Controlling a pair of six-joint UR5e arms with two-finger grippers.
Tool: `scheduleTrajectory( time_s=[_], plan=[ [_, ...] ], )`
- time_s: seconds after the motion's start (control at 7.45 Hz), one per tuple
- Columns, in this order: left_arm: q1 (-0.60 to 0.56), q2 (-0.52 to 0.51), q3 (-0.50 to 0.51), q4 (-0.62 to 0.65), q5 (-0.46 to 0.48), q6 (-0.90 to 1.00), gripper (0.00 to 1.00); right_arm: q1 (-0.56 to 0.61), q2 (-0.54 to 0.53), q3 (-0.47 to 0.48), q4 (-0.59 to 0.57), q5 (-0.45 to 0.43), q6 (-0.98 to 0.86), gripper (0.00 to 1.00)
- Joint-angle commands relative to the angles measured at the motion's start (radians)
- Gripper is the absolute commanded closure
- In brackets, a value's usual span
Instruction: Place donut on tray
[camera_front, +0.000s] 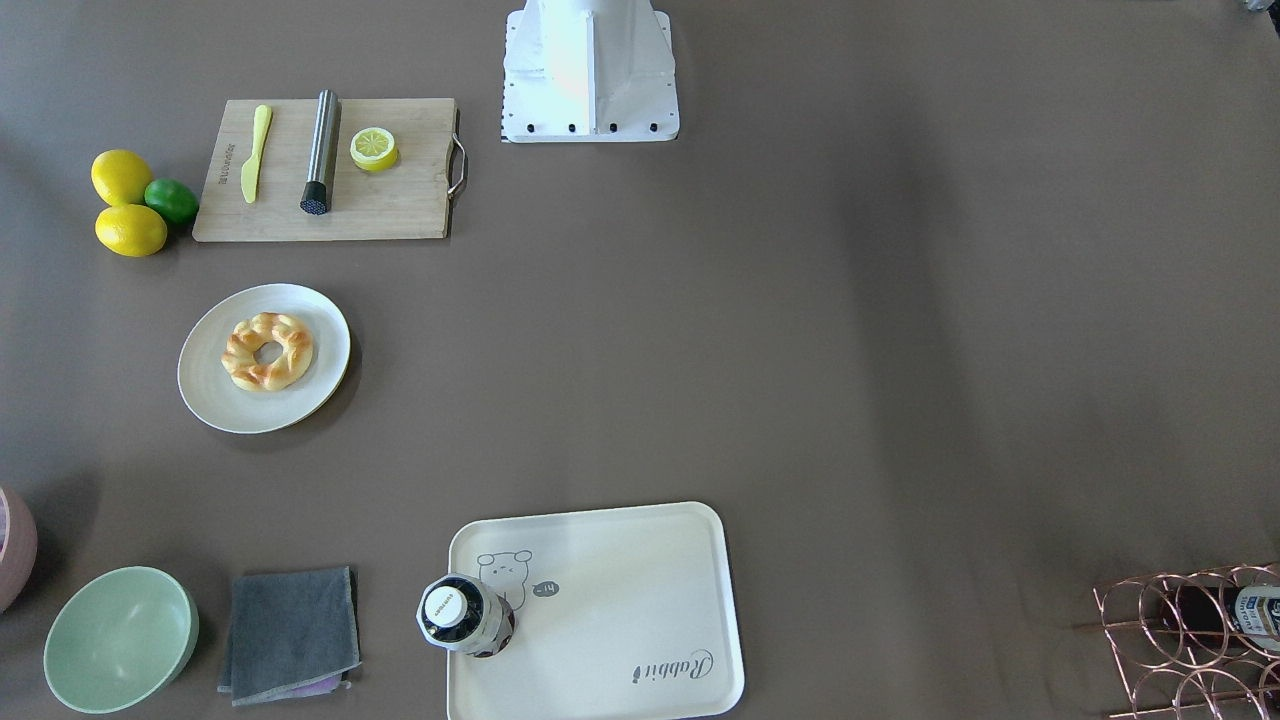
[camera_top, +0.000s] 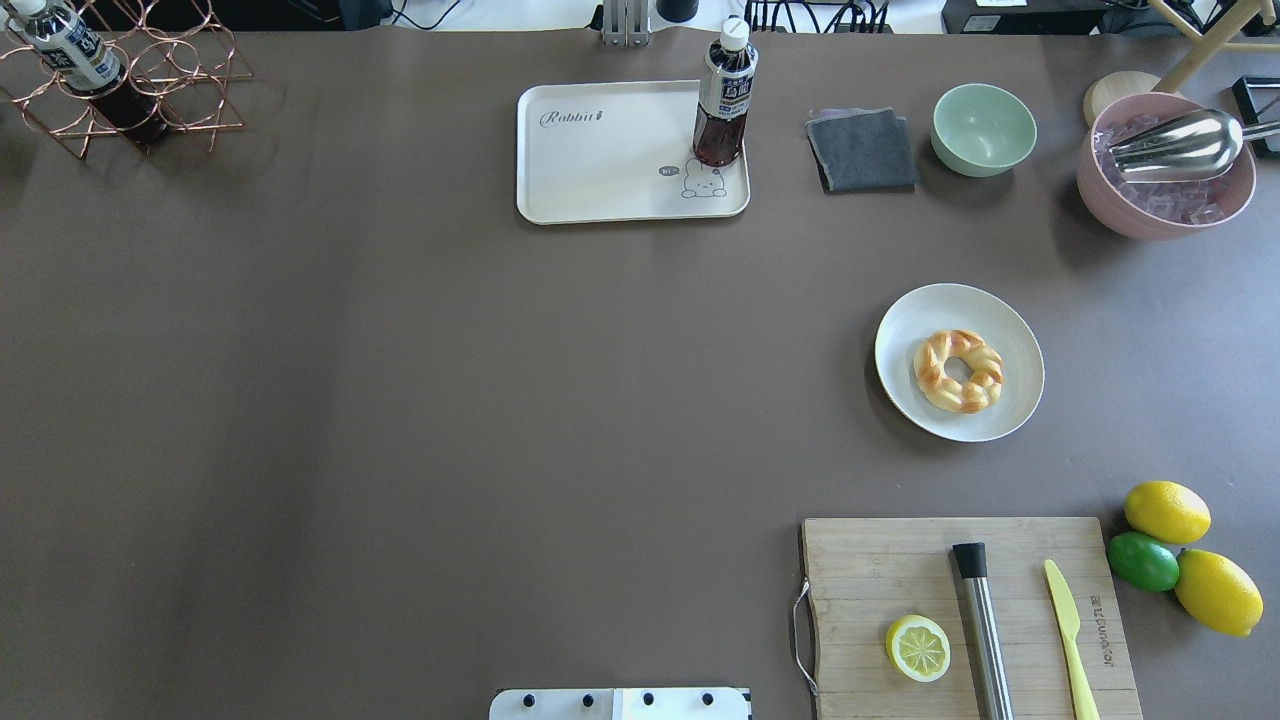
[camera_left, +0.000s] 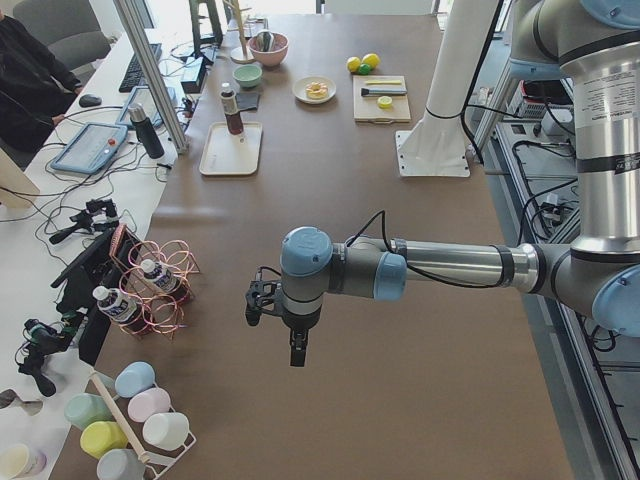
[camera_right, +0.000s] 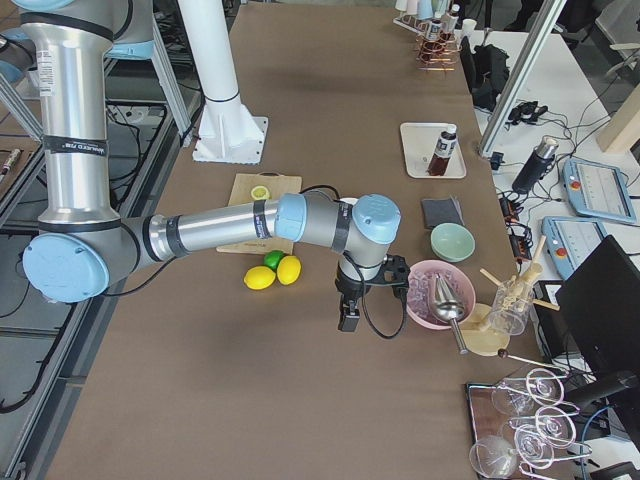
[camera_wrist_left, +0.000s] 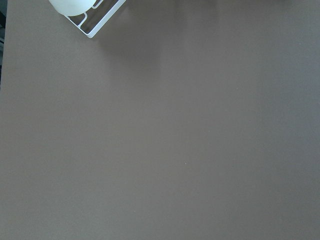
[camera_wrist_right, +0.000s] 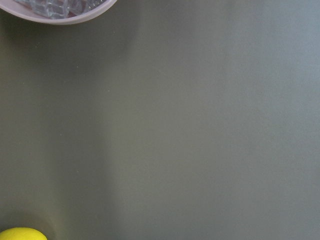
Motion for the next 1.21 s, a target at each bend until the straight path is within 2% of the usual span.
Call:
scheduleTrajectory(
  time_s=[0.0, 0.4, 1.07],
  plan=[
    [0.000, -0.011, -0.001, 0.001, 0.000, 0.000, 0.02, 0.000, 0.038, -0.001, -0.032, -0.010, 0.002, 0.01],
    [0.001, -0.019, -0.001, 0.001, 0.000, 0.000, 0.02, -0.006, 0.052, 0.023, -0.029, -0.050, 0.006, 0.01],
    [0.000, -0.022, -0.005, 0.000, 0.000, 0.000, 0.02, -0.010, 0.070, 0.023, 0.000, -0.053, 0.015, 0.01]
  ],
)
